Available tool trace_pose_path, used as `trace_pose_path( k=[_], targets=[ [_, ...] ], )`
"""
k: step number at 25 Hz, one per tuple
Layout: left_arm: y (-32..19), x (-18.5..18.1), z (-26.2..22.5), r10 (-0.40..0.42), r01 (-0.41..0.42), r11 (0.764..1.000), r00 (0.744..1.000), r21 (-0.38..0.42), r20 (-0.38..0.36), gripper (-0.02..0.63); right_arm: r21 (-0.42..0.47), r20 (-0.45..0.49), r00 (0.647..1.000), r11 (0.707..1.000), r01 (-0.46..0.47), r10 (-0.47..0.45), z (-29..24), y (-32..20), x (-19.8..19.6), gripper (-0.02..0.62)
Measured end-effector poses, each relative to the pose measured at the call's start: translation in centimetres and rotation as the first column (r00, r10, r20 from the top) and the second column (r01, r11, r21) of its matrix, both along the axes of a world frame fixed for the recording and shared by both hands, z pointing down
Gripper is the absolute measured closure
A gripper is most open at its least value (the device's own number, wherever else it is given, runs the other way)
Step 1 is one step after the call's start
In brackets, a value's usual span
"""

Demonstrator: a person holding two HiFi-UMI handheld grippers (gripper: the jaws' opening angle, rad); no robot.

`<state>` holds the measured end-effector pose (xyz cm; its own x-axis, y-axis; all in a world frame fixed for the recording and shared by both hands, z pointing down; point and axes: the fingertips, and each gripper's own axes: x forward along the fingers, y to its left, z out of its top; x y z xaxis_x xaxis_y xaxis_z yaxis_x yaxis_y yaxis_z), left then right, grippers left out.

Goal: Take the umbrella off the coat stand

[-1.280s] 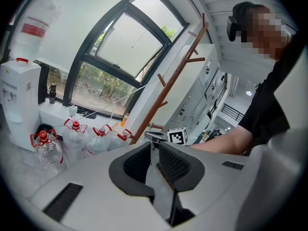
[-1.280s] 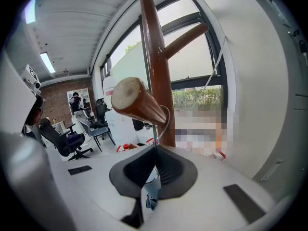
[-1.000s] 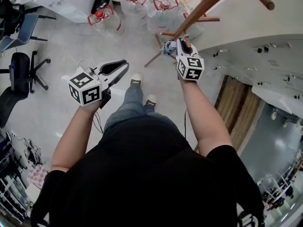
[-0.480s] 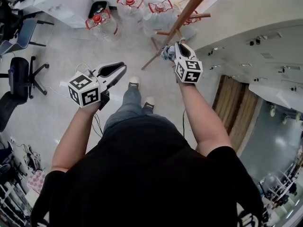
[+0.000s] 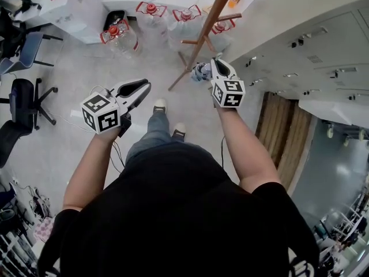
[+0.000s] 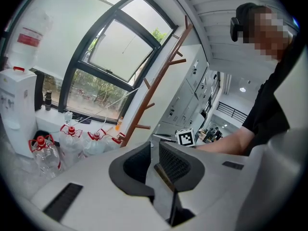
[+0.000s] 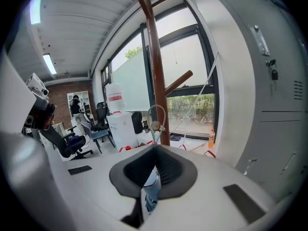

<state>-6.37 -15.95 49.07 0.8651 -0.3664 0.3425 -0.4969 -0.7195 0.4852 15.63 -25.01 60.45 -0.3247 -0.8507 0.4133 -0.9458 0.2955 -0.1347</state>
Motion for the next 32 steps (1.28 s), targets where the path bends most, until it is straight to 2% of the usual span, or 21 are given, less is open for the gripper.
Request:
trace_pose_path(
  k=[10, 19, 32],
  targets=[
    [2.6, 2.1, -1.8, 0.023, -0.022, 0.999, 1.0, 0.037, -0.01, 0.534, 0.018, 0.02, 0.999, 0.999, -0.047, 0.047, -2.6, 4.7, 3.5, 0.58],
    [5.1, 4.8, -3.5, 0.056, -0.055, 0.996, 0.998, 0.067, -0.015, 0.534, 0.035, 0.023, 0.994, 0.993, -0.111, 0.111, -5.0, 9.9, 9.1, 0.58],
    [6.8, 6.2, -4.8, 0.081, -0.08, 0.992, 0.997, 0.093, -0.01, 0.534, 0.013, 0.019, 0.977, 0.977, -0.213, 0.213, -5.9, 18.5, 14.5, 0.58]
  ],
)
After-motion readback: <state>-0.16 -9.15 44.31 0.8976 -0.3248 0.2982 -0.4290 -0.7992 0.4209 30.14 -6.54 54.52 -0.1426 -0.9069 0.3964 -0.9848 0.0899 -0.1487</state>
